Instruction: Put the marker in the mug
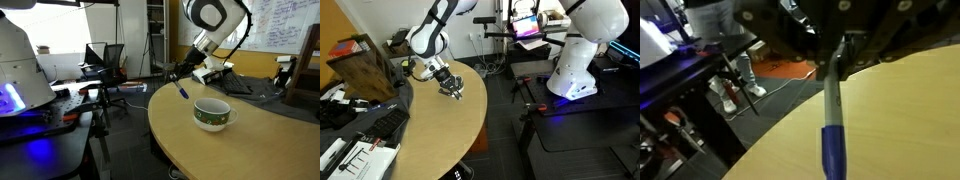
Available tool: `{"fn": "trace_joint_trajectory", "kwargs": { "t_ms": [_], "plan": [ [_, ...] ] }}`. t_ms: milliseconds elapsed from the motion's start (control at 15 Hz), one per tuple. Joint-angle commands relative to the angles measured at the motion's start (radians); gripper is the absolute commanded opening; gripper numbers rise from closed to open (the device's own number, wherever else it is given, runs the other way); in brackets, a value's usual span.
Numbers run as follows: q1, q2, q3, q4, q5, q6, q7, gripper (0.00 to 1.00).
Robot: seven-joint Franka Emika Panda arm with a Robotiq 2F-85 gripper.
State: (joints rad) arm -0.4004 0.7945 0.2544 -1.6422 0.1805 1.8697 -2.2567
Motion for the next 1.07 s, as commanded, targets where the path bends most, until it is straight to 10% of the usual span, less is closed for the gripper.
{"fn": "trace_joint_trajectory", "kwargs": {
  "t_ms": [0,1000],
  "plan": [
    [0.023,-0.061,-0.043,-0.012,0.029,-0.042,-0.089,0.05],
    [-0.034,0.068,-0.164,0.198,0.137,-0.052,-0.161,0.05]
  ]
}}
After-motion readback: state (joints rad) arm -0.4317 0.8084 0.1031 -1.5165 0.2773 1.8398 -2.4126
